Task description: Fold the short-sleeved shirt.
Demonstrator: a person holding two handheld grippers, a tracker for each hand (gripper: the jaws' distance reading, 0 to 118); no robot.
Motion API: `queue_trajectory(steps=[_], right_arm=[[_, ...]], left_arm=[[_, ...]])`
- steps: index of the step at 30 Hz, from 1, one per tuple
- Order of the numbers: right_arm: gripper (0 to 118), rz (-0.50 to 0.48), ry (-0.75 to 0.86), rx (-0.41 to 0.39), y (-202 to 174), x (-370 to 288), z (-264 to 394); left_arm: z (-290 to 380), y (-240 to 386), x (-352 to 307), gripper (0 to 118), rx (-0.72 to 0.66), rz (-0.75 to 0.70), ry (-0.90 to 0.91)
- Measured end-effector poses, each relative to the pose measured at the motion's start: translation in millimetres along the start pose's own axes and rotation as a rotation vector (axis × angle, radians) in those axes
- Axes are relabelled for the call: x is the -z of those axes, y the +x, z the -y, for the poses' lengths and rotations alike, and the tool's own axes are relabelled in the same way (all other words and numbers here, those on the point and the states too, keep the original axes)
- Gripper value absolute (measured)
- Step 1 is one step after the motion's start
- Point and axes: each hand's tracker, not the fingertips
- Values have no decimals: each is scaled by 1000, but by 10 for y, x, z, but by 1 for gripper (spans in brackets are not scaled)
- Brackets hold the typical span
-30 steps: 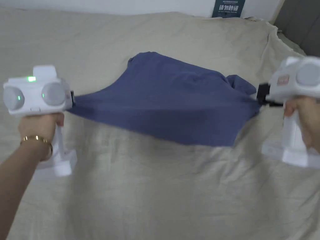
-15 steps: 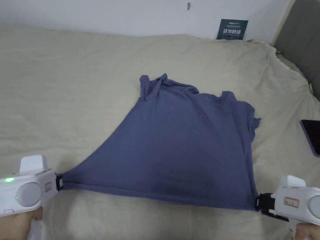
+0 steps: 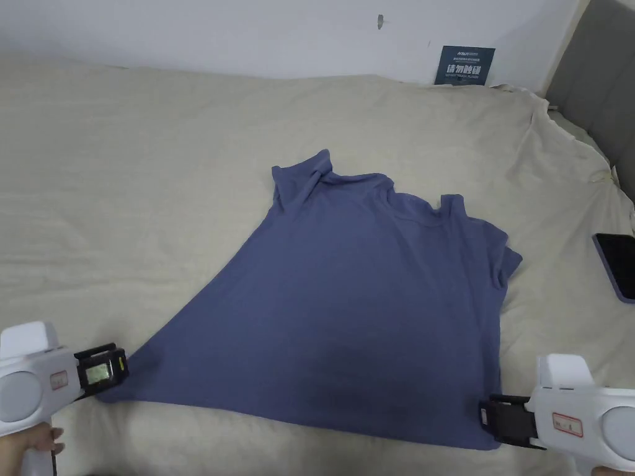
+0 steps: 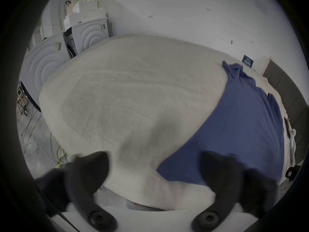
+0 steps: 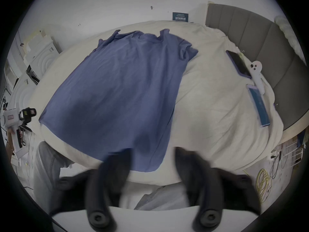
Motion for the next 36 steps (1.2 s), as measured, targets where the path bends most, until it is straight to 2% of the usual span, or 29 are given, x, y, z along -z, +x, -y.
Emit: queue_trajectory(steps=[2, 7, 12, 15, 17, 21, 22, 24, 27, 28, 30, 31, 34, 36], right_arm=[[105, 35, 60, 7, 46, -144, -104], [106, 93, 301, 22, 85, -644, -503], [108, 140, 619, 38, -89, -1076, -672], [113, 148, 731, 61, -240, -1171, -658], [113, 111, 776, 59, -286, -1166, -630], [111, 105, 835, 53, -436, -1169, -526], [106, 104, 837, 50, -471, -1164, -500], [89, 98, 847, 52, -526, -1160, -433], [8, 66, 856, 51, -584, -1150, -357], [1, 62, 851, 54, -607, -1139, -348], [0, 37, 840, 62, -625, -1126, -330], [0, 7, 827, 41, -635, -1124, -329], [0, 48, 833, -7, -711, -1104, -303], [0, 39, 828, -2, -712, -1108, -304]], left_arm=[[-149, -22, -159, 118, -85, 76, 68], [-472, 121, -485, 118, -154, 143, 225], [-520, 594, -818, 118, -18, 137, 487], [-445, 877, -903, 117, 108, 96, 623], [-390, 1030, -938, 104, 185, 100, 657], [-280, 1153, -969, 45, 182, 192, 644], [-248, 1178, -968, 24, 175, 202, 639], [-191, 1178, -934, 0, 172, 207, 634], [-103, 1209, -928, 0, 183, 225, 630], [-84, 1215, -923, 0, 185, 236, 623], [-56, 1231, -908, 0, 184, 243, 617], [-51, 1224, -912, 0, 187, 247, 610], [-29, 1227, -875, 0, 191, 253, 595], [-16, 1230, -901, 0, 196, 258, 587]])
